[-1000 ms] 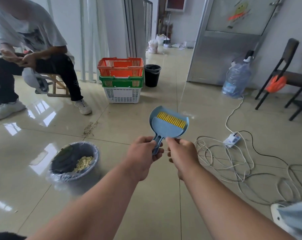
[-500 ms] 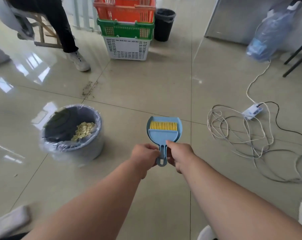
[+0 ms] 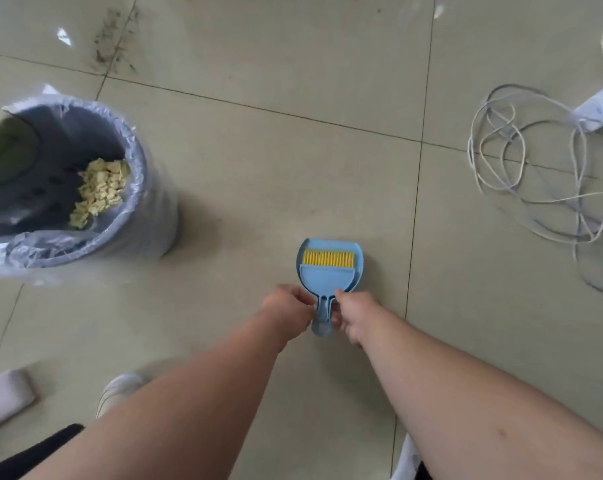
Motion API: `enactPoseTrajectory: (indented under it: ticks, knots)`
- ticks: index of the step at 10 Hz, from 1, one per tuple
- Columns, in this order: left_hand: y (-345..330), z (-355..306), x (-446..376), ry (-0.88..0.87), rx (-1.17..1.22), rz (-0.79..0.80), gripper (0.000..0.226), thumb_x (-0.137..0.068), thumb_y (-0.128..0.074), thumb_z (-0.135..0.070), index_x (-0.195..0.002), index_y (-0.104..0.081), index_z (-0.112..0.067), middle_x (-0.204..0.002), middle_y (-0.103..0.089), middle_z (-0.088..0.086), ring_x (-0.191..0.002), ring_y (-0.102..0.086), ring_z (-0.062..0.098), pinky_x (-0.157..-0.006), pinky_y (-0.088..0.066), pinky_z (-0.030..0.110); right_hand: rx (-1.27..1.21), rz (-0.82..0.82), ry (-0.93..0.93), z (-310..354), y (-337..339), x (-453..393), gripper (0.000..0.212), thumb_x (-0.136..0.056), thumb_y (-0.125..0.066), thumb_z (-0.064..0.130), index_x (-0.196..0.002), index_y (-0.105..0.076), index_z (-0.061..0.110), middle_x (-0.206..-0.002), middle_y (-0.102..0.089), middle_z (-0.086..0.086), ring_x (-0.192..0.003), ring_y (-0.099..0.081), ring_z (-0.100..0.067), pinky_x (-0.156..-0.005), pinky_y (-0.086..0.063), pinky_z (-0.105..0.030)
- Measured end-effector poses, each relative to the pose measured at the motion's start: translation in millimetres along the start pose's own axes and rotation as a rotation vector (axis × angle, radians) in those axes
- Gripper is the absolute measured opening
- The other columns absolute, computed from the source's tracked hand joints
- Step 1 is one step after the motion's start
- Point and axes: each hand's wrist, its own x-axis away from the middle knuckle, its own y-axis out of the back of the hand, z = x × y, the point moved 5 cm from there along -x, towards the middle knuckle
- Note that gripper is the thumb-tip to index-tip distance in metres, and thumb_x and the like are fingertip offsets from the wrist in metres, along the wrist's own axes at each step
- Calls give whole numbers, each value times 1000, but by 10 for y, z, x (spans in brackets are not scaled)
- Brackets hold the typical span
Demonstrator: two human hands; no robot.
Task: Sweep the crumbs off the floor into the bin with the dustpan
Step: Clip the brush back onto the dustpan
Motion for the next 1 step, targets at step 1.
enactPoseTrajectory:
  ticks: [1]
  knots:
    - [137, -143, -106, -60, -75, -60, 19, -85, -67, -6, -80, -73, -23, -75, -73, 2, -72, -72, 24, -80, -66, 43, 90, -70, 7, 71, 52, -13, 24, -96, -66, 29, -99, -71, 6, -88, -76, -9, -63, -69, -22, -59, -50, -31]
